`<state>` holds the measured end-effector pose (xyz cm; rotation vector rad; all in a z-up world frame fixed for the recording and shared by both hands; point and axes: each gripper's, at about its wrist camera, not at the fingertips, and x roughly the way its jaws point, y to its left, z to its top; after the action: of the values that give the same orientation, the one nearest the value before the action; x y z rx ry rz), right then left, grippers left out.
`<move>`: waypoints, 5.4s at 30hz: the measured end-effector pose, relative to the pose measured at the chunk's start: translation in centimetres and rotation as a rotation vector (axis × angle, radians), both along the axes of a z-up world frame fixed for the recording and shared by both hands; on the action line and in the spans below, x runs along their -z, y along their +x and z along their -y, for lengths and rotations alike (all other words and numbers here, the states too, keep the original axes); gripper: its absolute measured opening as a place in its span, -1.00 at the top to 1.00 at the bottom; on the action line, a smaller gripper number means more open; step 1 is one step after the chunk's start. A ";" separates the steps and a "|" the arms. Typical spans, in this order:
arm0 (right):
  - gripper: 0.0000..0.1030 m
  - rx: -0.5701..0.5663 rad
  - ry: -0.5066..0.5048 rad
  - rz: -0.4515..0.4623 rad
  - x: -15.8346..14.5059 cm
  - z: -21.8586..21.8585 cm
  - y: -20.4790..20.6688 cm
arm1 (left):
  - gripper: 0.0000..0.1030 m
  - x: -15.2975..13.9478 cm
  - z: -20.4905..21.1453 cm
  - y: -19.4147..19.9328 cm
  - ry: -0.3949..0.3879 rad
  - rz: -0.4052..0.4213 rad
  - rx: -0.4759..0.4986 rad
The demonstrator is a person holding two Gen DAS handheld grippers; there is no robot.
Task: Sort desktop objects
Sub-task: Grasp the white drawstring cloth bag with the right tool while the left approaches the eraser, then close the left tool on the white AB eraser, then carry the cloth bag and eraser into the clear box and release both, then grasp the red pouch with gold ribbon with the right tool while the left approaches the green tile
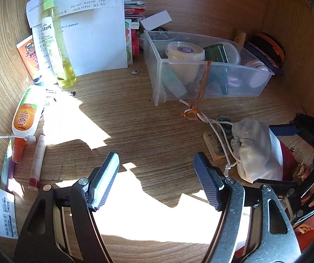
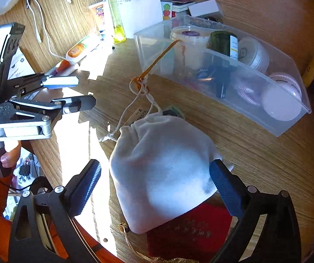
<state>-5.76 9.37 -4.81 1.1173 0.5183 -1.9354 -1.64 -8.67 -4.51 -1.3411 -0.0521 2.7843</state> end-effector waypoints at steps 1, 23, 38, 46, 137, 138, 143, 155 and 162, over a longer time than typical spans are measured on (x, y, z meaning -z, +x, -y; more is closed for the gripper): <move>-0.92 0.002 0.015 -0.011 0.3 0.4 -0.2 | -0.37 0.2 -0.1 -0.1 0.002 0.006 0.005; -0.36 0.121 -0.161 -0.010 -2.3 -4.1 -3.3 | -0.37 1.6 -5.7 -2.5 -0.003 0.068 0.145; -0.36 0.193 -0.207 -0.121 -4.6 -6.6 -4.6 | 0.47 2.0 -7.5 -3.7 -0.053 0.046 0.162; -0.36 0.214 -0.231 -0.161 -5.7 -7.3 -4.9 | 0.55 1.5 -6.3 -3.6 -0.028 0.024 0.119; -0.58 0.258 -0.106 -0.309 -6.8 -3.5 -7.8 | 0.11 -5.5 -3.1 -7.5 0.030 -0.192 0.056; -0.58 0.256 -0.106 -0.303 -6.7 -3.7 -7.4 | 0.10 -5.5 -3.2 -7.2 0.028 -0.192 0.056; -0.59 0.246 -0.130 -0.272 -6.7 -4.5 -5.5 | -0.07 -5.5 -3.7 -6.1 0.018 -0.192 0.057; -0.64 0.235 -0.078 -0.258 -3.6 -5.8 -0.7 | -0.19 -3.5 -5.0 -3.7 -0.007 -0.134 0.080; -0.64 0.228 -0.058 -0.213 -1.5 -6.1 1.4 | -0.19 -1.6 -5.7 -2.3 -0.008 -0.082 0.089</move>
<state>-4.39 15.46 -3.31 0.9731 0.4602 -2.2694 -3.96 -3.02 -2.87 -1.1985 0.0208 2.7643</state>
